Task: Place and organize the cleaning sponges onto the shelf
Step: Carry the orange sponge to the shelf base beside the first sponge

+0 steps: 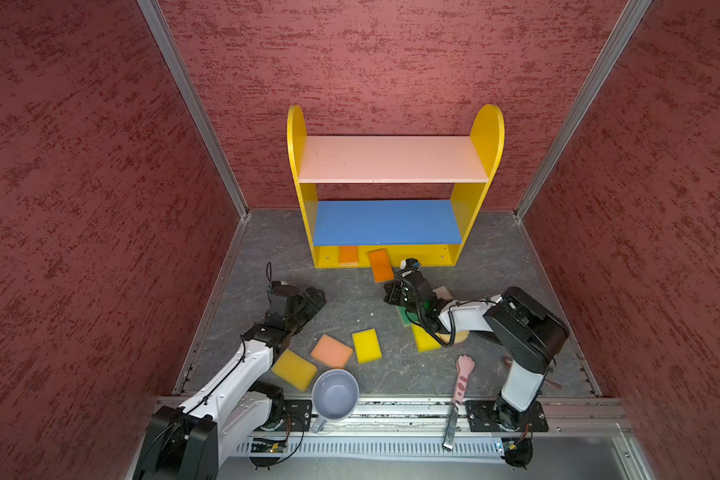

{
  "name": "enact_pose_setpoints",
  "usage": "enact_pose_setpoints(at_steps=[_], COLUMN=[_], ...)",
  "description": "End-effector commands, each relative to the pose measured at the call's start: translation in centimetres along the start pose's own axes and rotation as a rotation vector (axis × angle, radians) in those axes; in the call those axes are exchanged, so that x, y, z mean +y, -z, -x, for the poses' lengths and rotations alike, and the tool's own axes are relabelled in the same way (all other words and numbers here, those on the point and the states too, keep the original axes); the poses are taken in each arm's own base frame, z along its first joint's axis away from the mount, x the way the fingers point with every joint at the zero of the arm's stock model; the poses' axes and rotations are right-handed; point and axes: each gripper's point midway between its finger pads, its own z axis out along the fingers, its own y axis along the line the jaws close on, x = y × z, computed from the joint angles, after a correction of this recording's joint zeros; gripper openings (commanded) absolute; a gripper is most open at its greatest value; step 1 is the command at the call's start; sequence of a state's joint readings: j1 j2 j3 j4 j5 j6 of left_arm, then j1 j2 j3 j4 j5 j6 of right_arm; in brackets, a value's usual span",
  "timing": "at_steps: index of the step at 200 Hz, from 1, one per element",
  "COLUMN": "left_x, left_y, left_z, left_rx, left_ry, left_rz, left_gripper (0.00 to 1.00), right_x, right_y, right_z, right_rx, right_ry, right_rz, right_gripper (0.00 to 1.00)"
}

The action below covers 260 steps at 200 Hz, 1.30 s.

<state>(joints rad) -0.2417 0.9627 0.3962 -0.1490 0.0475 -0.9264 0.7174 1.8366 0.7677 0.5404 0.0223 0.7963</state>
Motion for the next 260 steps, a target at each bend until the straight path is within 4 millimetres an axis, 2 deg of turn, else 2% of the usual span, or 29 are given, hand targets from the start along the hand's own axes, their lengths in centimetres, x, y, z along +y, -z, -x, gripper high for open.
enact_pose_setpoints(at_steps=[1, 45, 109, 162, 213, 260], left_x=[0.3, 0.7, 0.4, 0.5, 0.4, 0.1], left_y=[-0.1, -0.5, -1.1, -1.1, -1.1, -1.0], left_z=[-0.1, -0.1, -0.3, -0.4, -0.3, -0.2], left_rx=[-0.004, -0.004, 0.017, 0.021, 0.027, 0.022], left_ry=[-0.009, -0.010, -0.008, -0.011, -0.015, -0.013], left_rz=[0.003, 0.015, 0.010, 0.014, 0.019, 0.014], left_gripper=[0.99, 1.00, 1.00, 1.00, 1.00, 1.00], right_x=[1.4, -0.1, -1.0, -1.5, -1.5, -0.4], right_y=[-0.9, -2.4, -5.2, -6.4, -6.5, -3.9], right_z=[0.0, -0.6, 0.9, 2.2, 3.9, 4.6], right_rx=[-0.002, -0.009, -0.100, -0.154, -0.196, -0.204], right_ry=[-0.074, -0.110, -0.108, -0.119, -0.138, -0.119], right_rz=[0.063, 0.004, -0.036, -0.019, 0.059, 0.097], right_gripper=[0.00, 0.00, 0.00, 0.00, 0.00, 0.00])
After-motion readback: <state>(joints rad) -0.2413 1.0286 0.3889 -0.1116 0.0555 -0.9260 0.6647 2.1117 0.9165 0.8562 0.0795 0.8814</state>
